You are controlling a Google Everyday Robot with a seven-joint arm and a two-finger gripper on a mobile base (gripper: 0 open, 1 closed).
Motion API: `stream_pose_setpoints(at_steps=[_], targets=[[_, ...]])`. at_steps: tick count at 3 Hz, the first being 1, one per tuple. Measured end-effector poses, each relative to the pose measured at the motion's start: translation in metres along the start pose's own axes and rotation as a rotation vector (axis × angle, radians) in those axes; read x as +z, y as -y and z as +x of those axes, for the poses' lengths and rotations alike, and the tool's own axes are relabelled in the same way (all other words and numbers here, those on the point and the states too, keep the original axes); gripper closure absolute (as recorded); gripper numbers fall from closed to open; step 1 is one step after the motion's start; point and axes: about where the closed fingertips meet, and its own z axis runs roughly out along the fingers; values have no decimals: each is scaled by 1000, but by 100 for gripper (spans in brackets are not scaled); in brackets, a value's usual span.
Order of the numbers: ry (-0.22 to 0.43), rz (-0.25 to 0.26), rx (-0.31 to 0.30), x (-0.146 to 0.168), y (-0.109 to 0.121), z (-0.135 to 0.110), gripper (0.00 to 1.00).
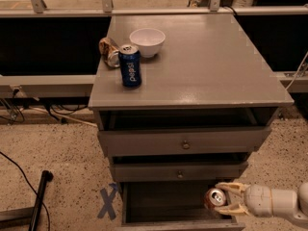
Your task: Pick coke can from bottom drawer and place on counter
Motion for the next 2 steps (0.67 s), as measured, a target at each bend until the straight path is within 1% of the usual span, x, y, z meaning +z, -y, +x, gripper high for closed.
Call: stream_pose_setpoints(at_steps=[1,2], targets=[[-36,-44,-118,-17,-12,-59,100],[-62,-168,-226,-31,-30,-138,100]])
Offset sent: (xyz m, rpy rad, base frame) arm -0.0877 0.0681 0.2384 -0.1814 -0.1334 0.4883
